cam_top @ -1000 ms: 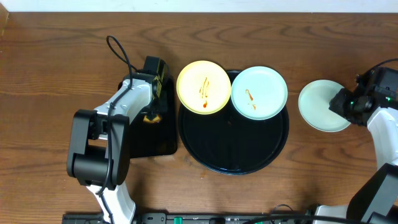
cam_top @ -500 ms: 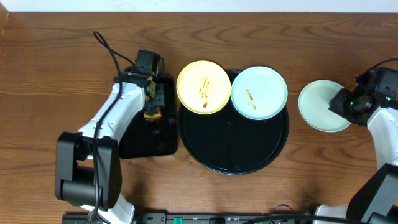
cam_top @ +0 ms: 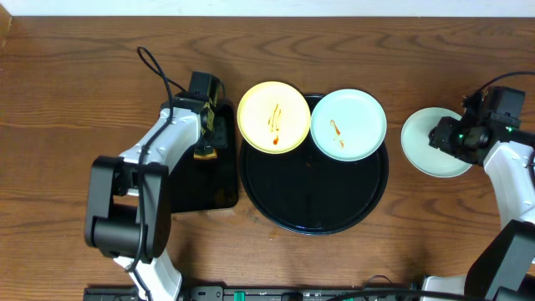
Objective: Clean dirty plates on tray and stack at the side
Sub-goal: 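Move right gripper to the other light-blue plate and grip its rim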
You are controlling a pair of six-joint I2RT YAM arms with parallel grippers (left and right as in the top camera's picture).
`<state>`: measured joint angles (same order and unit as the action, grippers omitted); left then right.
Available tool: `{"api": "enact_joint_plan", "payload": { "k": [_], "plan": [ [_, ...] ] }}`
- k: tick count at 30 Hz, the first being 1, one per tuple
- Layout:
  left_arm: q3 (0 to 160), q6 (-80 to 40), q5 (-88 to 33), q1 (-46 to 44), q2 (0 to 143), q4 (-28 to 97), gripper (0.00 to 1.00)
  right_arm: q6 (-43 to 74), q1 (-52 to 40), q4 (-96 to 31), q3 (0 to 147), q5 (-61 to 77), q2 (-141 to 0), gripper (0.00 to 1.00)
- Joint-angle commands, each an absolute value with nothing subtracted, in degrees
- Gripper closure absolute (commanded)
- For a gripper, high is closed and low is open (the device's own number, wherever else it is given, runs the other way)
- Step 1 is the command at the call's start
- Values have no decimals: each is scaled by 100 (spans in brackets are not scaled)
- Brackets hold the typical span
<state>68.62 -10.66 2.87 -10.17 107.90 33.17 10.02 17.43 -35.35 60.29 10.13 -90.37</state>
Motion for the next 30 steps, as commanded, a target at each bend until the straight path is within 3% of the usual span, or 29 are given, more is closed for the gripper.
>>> {"api": "enact_joint_plan", "payload": {
  "k": [1,2,3,5,14,15,17,18,30],
  "plan": [
    [6836,-1146,207,-987,11054,3343,38,775,1562,-3546,6130,1127,-9021,51],
    [6836,-1146,207,-989,11096,3352,43,644,1507,-3548,6130,1208,-9021,51],
    [6836,-1144,207,-989,11124,3356,55,548,1450,-3553,6130,1256,-9021,50],
    [6836,-1144,207,-987,11128,3387,92,403,1295,-3570,6130,1280,-9021,50],
    [6836,-1142,191,-987,11111,3618,92,-93,692,-3363,6125,1358,-9070,44],
    [6836,-1144,189,-989,11111,3618,89,-91,687,-3304,6125,1367,-9089,45],
    [6836,-1144,189,-989,11111,3616,65,-93,672,-3170,6123,1385,-9170,46],
    [6836,-1144,189,-989,11111,3616,59,-97,663,-3114,6121,1411,-9205,46],
    [6836,-1144,189,-989,11113,3614,58,-390,410,-2506,6114,1938,-9878,48]
  ]
}}
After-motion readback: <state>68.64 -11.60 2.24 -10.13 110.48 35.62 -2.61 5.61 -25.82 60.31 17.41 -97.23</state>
